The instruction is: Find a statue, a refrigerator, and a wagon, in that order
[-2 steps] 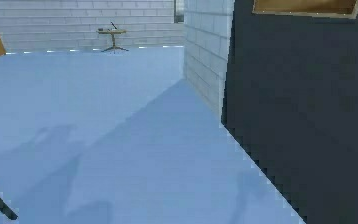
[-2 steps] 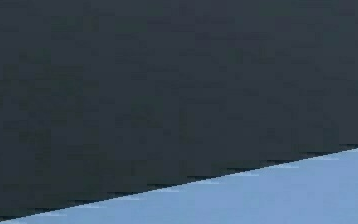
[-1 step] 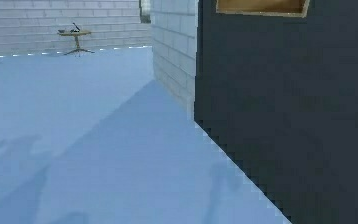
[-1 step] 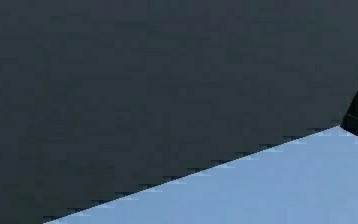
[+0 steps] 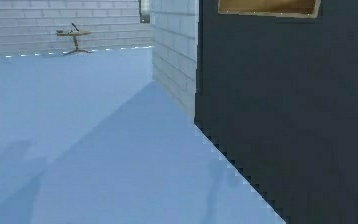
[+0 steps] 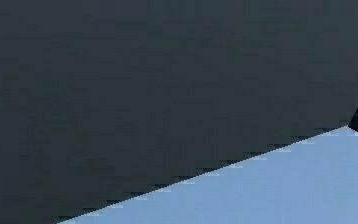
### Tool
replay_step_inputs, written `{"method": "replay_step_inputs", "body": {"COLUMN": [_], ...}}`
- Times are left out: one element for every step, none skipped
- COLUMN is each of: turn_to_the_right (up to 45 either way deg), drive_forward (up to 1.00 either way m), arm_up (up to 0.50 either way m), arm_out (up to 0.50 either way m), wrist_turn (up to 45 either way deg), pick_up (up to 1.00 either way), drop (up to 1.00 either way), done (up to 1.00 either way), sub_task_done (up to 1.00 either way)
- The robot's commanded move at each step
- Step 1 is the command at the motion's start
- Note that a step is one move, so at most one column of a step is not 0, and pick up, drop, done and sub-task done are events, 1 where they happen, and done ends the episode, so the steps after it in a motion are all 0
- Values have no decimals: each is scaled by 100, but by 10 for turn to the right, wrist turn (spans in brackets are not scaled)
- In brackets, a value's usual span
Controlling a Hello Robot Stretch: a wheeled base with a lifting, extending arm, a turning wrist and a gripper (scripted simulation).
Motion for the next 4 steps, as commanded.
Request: {"method": "replay_step_inputs", "body": {"turn_to_the_right": [-150,0,0,0], "drive_forward": [0,100,100,100], "arm_up": [0,0,0,0], "arm_out": [0,0,0,0], "wrist_turn": [0,0,0,0], "pick_up": [0,0,0,0], "drop": [0,0,0,0], "done": [0,0,0,0], "sub_task_done": [0,0,0,0]}}
